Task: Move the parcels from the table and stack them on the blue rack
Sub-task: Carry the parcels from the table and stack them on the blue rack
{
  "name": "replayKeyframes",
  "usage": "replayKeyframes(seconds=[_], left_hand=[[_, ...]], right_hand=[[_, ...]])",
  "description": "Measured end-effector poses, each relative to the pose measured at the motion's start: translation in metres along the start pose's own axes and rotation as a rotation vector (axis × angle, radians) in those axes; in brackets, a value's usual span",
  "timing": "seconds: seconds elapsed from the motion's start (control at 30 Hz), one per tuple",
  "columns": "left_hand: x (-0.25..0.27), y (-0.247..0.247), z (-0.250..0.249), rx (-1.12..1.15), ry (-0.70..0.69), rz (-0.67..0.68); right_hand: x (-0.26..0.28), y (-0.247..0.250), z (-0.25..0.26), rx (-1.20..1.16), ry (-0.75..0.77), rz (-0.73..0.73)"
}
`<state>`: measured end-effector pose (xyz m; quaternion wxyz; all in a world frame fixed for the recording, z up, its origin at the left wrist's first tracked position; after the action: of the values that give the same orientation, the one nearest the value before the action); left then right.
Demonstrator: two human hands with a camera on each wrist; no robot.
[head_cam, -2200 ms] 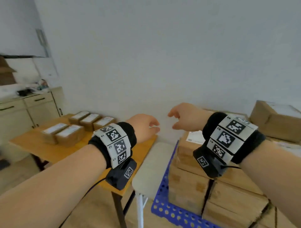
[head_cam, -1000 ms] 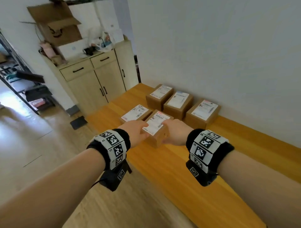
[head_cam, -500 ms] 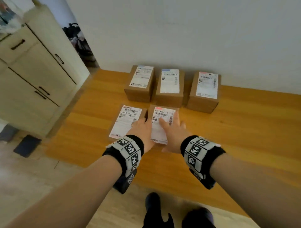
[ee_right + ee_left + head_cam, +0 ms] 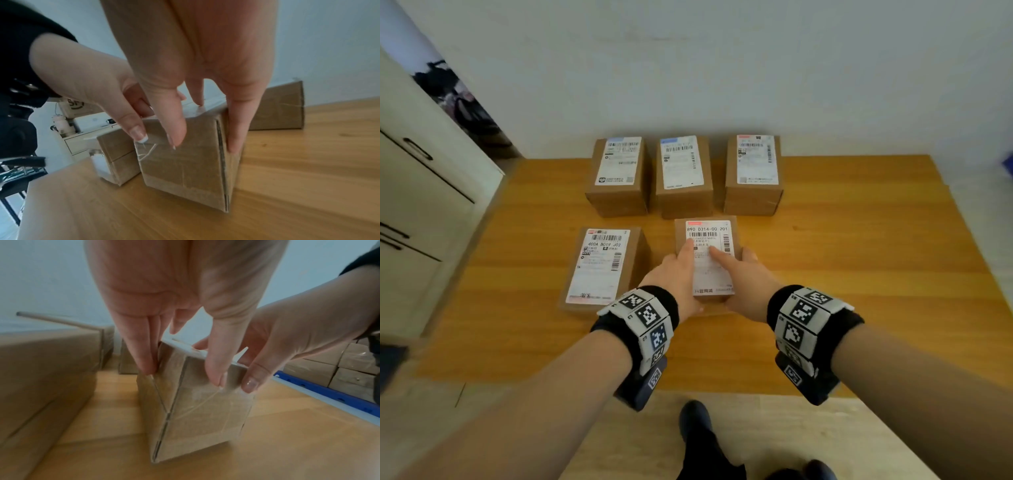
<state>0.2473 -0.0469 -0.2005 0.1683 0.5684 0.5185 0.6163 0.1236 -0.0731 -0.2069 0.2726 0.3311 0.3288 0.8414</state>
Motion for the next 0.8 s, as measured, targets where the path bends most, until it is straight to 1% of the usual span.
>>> replayKeyframes(seconds=[0.1, 0.27, 0.4, 0.57, 0.67, 0.8], left_hand=[[0.014, 0.011, -0.024, 0.015, -0.047, -0.056], [0.068, 0.026, -0.104, 0.038, -0.135, -0.206], [0.128, 0.032, -0.191, 0.060, -0.234, -0.319], [0.196, 0.047, -0.306, 0.095, -0.391, -0.422], [0.230, 0.064, -0.366, 0.123, -0.489, -0.470], [0.269, 0.091, -0.437, 0.167, -0.645, -0.521]], right_hand=[[0.019, 0.019, -0.010, -0.035, 0.021, -0.064], [0.092, 0.079, -0.043, -0.003, 0.105, -0.217], [0.177, 0.138, -0.081, 0.045, 0.158, -0.355], [0.283, 0.216, -0.125, 0.141, 0.181, -0.568], [0.336, 0.261, -0.142, 0.158, 0.184, -0.670], [0.393, 0.320, -0.161, 0.197, 0.171, -0.804]])
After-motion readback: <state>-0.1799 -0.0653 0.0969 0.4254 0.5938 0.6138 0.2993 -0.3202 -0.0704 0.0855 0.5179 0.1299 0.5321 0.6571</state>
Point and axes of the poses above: each hand's wrist, its own x-axis away from the middle knuckle, its own y-axis out of the back of the hand, z = x × y, the point moved 5 cm from there along -x, towards the middle knuckle, and after that the axes turned 15 degrees about y, right-handed, at the moved point
